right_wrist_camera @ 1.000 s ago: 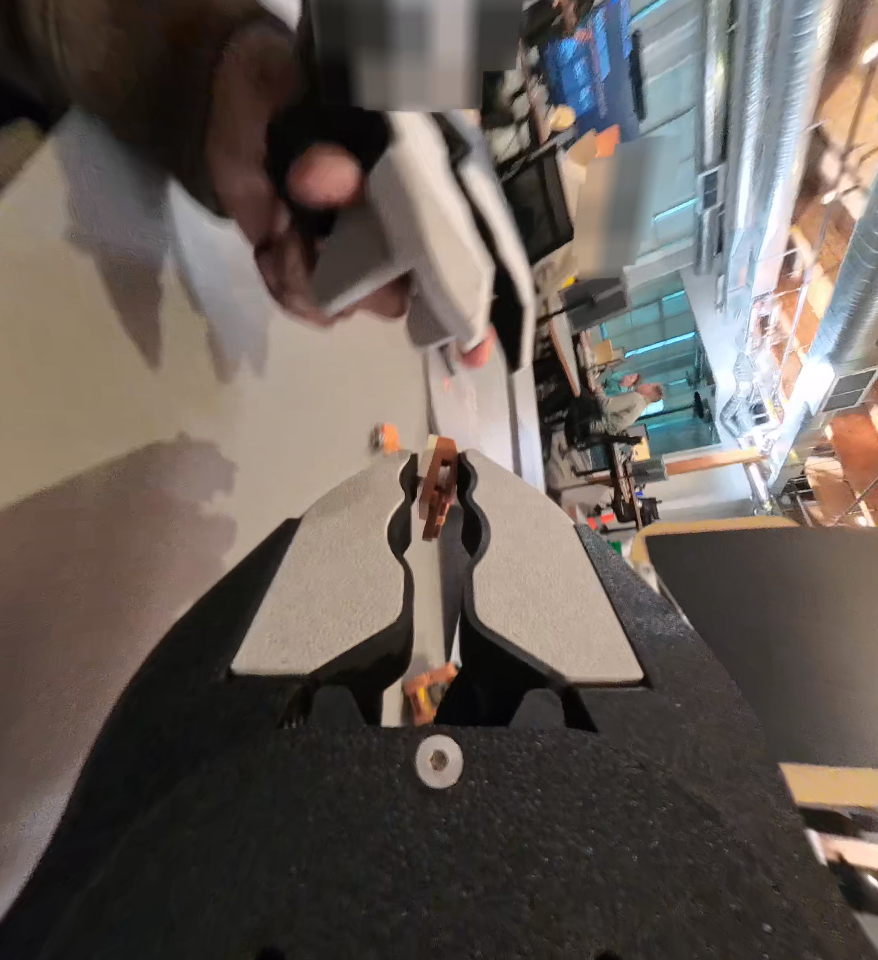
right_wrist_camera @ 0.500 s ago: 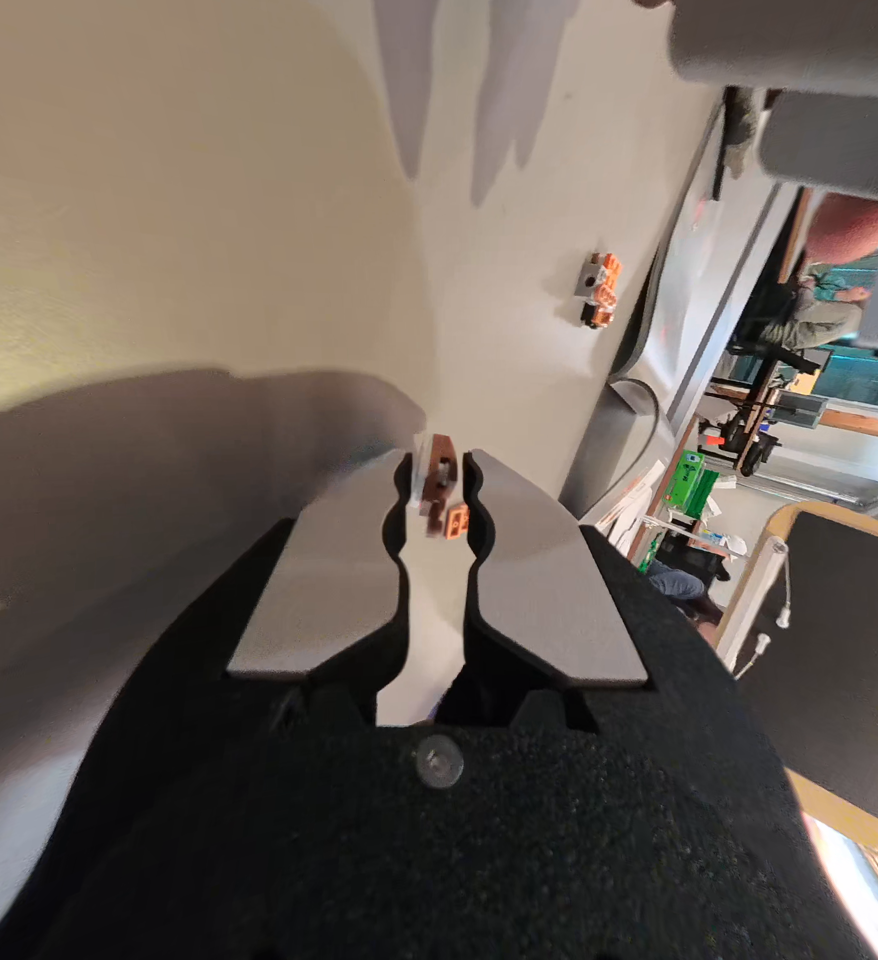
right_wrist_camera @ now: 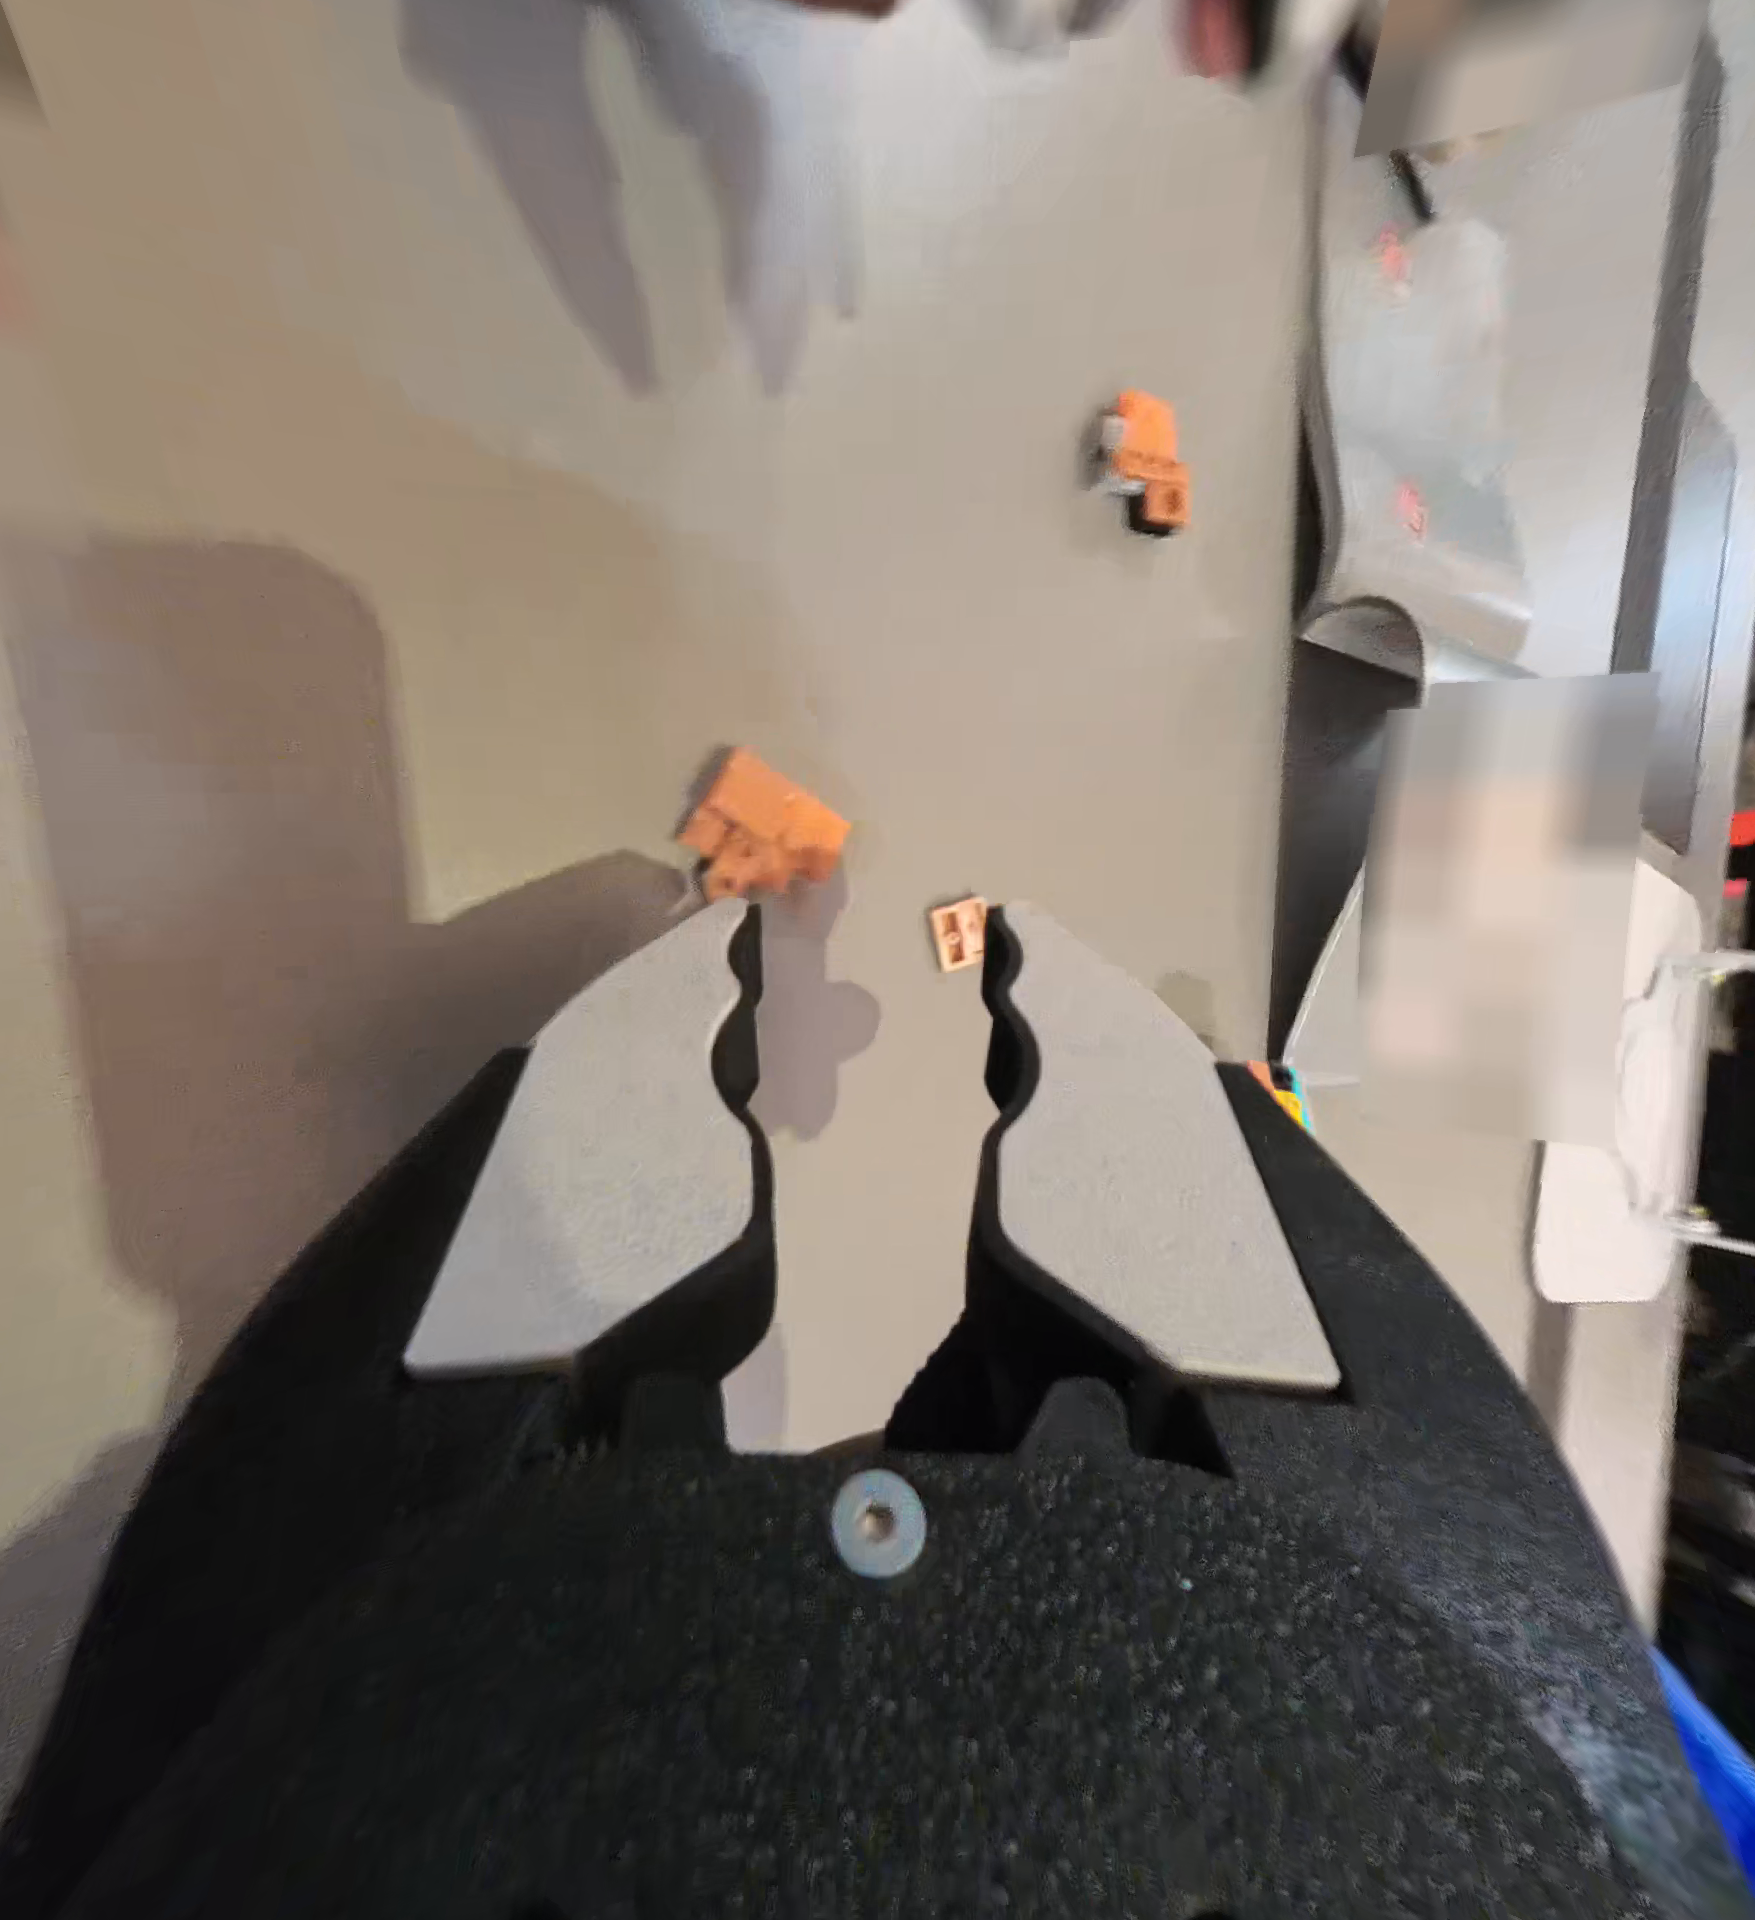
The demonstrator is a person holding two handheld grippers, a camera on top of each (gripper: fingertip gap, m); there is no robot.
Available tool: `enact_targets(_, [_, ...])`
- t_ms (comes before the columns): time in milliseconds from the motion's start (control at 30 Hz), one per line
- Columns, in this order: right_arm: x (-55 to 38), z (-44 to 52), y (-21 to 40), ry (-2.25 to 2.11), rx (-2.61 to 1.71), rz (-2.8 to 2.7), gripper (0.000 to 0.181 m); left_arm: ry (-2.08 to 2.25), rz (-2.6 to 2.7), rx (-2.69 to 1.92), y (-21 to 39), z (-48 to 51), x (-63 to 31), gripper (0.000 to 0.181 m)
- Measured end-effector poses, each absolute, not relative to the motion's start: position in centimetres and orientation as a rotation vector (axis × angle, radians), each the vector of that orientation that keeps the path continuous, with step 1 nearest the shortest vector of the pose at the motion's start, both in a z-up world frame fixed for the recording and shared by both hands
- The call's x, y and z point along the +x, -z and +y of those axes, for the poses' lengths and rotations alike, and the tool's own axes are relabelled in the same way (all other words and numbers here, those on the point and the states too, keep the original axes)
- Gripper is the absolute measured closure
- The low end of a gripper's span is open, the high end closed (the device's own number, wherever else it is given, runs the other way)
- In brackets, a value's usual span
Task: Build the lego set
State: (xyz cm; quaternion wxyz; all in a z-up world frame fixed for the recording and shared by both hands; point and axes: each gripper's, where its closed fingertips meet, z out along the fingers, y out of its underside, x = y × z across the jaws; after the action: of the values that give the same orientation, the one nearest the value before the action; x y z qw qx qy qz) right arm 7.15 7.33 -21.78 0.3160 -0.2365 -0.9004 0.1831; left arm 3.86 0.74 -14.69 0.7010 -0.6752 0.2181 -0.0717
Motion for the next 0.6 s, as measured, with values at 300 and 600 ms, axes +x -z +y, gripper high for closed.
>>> enact_targets(300, [3.7,10.7,24.8,-0.604,-0.963,-2.371,0.144,0.169,0.484,-1.538,15.3,1.0,3.8,0.156])
enact_targets(600, [3.3,10.8,26.1,-0.68,-1.082,-2.397,0.149,0.21,0.523,-1.696,18.3,1.4,4.4,0.155])
